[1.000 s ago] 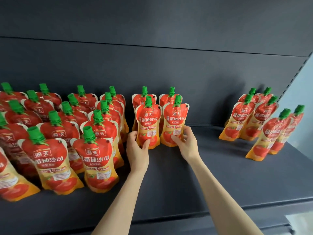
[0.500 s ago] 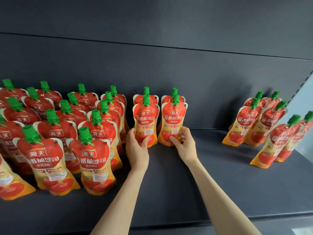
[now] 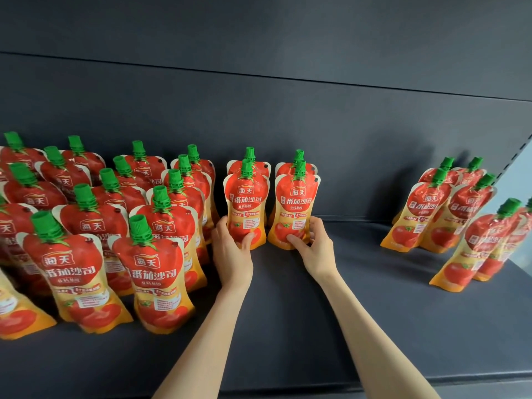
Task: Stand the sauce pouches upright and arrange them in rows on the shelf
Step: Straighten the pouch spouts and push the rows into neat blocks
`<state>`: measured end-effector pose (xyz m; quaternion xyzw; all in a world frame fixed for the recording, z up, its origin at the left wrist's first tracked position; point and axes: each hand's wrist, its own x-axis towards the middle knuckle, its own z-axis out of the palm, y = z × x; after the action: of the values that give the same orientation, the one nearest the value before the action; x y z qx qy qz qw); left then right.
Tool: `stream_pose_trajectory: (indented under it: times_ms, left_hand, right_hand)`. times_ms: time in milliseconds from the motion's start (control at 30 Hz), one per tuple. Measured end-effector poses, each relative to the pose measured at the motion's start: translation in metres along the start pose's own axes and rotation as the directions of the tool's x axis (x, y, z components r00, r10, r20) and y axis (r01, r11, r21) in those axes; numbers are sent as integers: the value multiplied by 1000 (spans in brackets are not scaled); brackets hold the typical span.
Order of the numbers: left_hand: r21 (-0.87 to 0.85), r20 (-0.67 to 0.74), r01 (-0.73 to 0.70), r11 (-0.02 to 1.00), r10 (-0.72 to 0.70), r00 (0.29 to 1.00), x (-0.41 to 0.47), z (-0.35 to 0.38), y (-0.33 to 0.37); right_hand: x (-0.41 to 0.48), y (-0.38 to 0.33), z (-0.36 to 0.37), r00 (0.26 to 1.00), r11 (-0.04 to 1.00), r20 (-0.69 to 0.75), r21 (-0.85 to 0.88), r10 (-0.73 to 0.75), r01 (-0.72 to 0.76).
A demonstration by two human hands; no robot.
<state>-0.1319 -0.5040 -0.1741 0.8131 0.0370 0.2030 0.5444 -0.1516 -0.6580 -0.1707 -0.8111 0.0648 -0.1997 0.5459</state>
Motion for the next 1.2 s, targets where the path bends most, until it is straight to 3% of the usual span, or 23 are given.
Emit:
stream_pose_trajectory:
  times_ms: [1200]
  left_hand:
    - [-18, 36, 15, 1000, -15, 999, 1, 0, 3]
  right_hand:
    - [-1, 3, -1, 1000, 1000, -4, 16, 20, -20]
